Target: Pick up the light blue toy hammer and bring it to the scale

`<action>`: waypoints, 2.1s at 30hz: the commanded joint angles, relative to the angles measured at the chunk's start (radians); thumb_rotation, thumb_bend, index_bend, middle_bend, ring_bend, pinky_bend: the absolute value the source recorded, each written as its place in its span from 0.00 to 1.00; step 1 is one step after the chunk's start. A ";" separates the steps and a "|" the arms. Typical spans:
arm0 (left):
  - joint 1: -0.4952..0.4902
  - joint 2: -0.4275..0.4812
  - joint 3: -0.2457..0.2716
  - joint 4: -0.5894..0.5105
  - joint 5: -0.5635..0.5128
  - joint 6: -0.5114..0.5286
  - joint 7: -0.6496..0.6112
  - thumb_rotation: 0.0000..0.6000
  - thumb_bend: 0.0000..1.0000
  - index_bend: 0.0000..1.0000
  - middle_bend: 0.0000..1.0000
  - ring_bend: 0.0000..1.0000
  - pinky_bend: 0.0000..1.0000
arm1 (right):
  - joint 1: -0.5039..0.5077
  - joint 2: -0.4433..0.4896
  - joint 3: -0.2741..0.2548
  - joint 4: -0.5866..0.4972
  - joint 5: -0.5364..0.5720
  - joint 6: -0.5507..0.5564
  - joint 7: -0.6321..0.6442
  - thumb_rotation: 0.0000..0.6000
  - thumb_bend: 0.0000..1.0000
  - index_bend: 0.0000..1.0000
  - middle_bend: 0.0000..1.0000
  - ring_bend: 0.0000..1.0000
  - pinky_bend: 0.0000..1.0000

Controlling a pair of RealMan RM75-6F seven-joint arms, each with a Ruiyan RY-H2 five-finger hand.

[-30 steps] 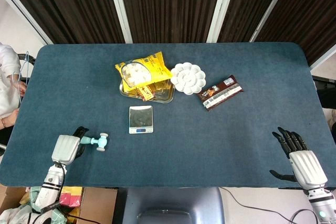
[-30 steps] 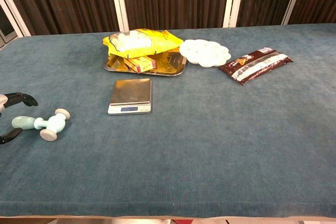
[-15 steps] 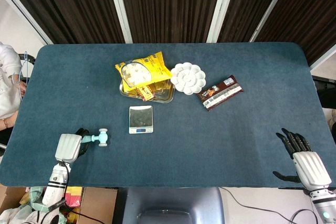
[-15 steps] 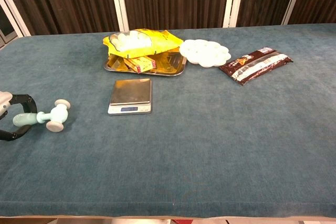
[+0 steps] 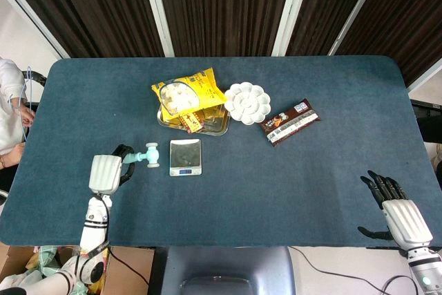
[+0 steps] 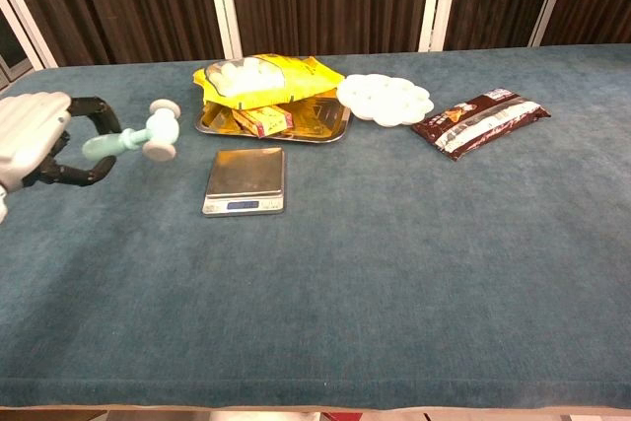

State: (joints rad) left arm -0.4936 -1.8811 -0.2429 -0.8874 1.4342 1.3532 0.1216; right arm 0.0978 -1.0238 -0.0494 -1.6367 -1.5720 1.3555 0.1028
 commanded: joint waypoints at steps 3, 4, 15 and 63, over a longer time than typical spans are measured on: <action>-0.108 -0.081 -0.066 0.009 -0.075 -0.118 0.053 1.00 0.56 0.81 0.79 1.00 0.96 | 0.005 0.007 0.008 0.003 0.013 -0.005 0.023 1.00 0.17 0.00 0.00 0.00 0.00; -0.123 -0.096 -0.072 0.022 -0.083 -0.132 0.059 1.00 0.56 0.81 0.79 1.00 0.96 | 0.004 0.007 0.009 0.004 0.015 -0.003 0.026 1.00 0.17 0.00 0.00 0.00 0.00; -0.249 -0.226 -0.117 0.152 -0.152 -0.231 0.071 1.00 0.55 0.77 0.76 1.00 0.95 | 0.024 0.024 -0.009 0.015 -0.009 -0.047 0.072 1.00 0.17 0.00 0.00 0.00 0.00; 0.271 0.487 0.430 -0.399 0.178 0.196 -0.190 1.00 0.39 0.02 0.00 0.00 0.06 | -0.022 -0.014 0.011 -0.002 0.003 0.059 -0.063 1.00 0.17 0.00 0.00 0.00 0.00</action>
State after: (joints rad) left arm -0.2622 -1.4089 0.1605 -1.3208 1.6045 1.5189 -0.0403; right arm 0.0864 -1.0236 -0.0543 -1.6297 -1.5999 1.4035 0.0828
